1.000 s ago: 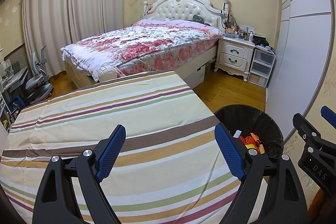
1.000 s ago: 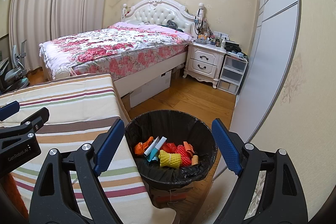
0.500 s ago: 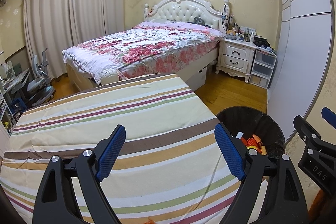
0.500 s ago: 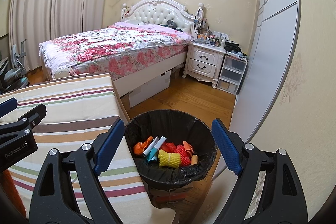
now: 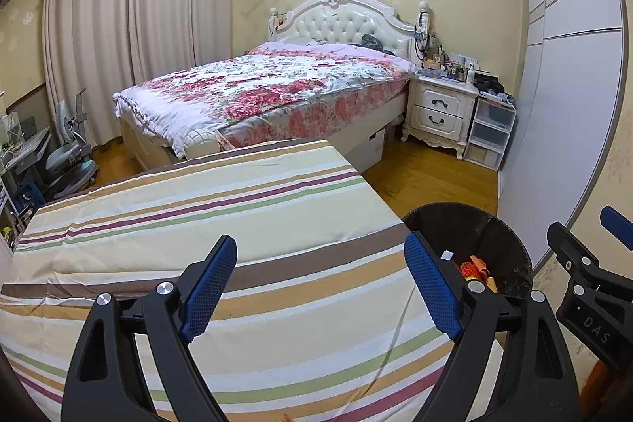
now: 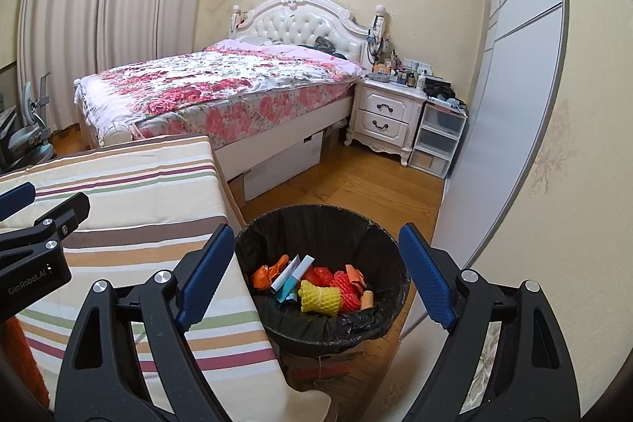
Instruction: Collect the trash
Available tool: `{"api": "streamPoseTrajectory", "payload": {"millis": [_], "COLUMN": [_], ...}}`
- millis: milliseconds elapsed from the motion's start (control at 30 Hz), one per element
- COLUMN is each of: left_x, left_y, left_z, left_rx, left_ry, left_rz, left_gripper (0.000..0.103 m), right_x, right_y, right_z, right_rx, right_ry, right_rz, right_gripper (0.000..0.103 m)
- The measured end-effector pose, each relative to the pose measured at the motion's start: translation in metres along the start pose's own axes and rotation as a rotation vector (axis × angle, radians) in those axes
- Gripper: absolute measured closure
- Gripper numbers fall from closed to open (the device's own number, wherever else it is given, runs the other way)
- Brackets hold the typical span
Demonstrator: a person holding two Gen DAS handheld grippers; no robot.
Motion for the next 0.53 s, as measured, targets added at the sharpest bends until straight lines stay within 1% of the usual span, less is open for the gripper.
{"api": "streamPoseTrajectory", "payload": {"millis": [100, 300, 533], "left_x": [0.0, 0.002, 0.006], "left_y": [0.0, 0.004, 0.028], "left_z": [-0.001, 0.0, 0.002], "left_rx": [-0.017, -0.062, -0.094], "left_ry": [-0.015, -0.021, -0.003], "left_rz": [0.005, -0.002, -0.036], "left_gripper": [0.019, 0.019, 0.019], "right_x": [0.001, 0.005, 0.007], "right_y": [0.0, 0.007, 0.025], "right_z": [0.0, 0.002, 0.003], "right_rx": [-0.002, -0.015, -0.046], "right_ry": [0.0, 0.0, 0.007], "right_rz": [-0.001, -0.021, -0.064], "right_gripper": [0.02, 0.02, 0.02]}}
Point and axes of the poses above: each gripper's, at about its wrist camera, not at the fingertips, and z roughly the way its jaws point, y to its left, x to its underside, the point moved 2 cm from there along z, roughly the way its jaws point, and after that the axes turned 14 degrees about y, right-handed, at the moved point
